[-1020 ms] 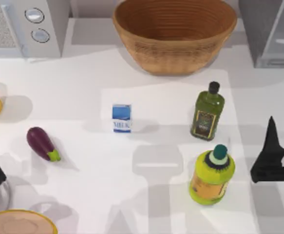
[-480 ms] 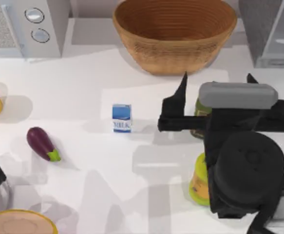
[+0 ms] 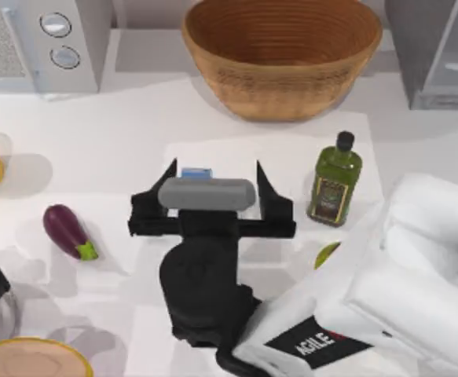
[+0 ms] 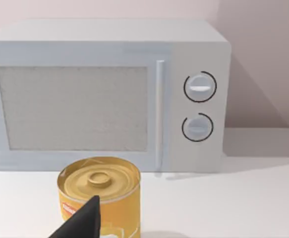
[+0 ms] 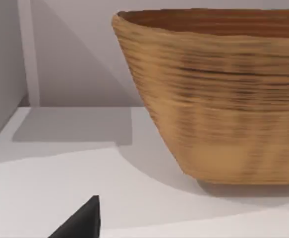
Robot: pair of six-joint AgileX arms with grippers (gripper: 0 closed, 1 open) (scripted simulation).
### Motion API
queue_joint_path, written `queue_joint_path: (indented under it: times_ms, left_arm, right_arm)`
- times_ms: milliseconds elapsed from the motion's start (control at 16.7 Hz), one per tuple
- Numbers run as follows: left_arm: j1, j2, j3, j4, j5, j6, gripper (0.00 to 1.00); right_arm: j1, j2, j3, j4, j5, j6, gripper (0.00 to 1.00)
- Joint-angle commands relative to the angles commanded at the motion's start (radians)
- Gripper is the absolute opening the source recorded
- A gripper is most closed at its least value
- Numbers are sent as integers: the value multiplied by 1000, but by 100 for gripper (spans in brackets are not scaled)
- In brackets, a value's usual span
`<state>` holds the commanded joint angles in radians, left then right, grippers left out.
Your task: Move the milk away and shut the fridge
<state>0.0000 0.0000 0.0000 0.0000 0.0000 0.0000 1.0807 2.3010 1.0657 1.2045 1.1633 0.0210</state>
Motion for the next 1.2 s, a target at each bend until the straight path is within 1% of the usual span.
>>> queue_joint_path:
  times_ms: [180,300,720,1020,1200]
  left_arm:
    - [0,0,0,0,0,0,100]
    - [0,0,0,0,0,0,100]
    - [0,0,0,0,0,0,100]
    - [0,0,0,0,0,0,100]
    - [0,0,0,0,0,0,100]
  right_arm:
    - [10,169,123,50,18,1,100]
    - [12,229,168,69,25,2,100]
    - [5,245,182,70,22,2,100]
    - [-61,277,263,28,-47,-3,100]
    - [-69,280,272,23,-55,-3,100]
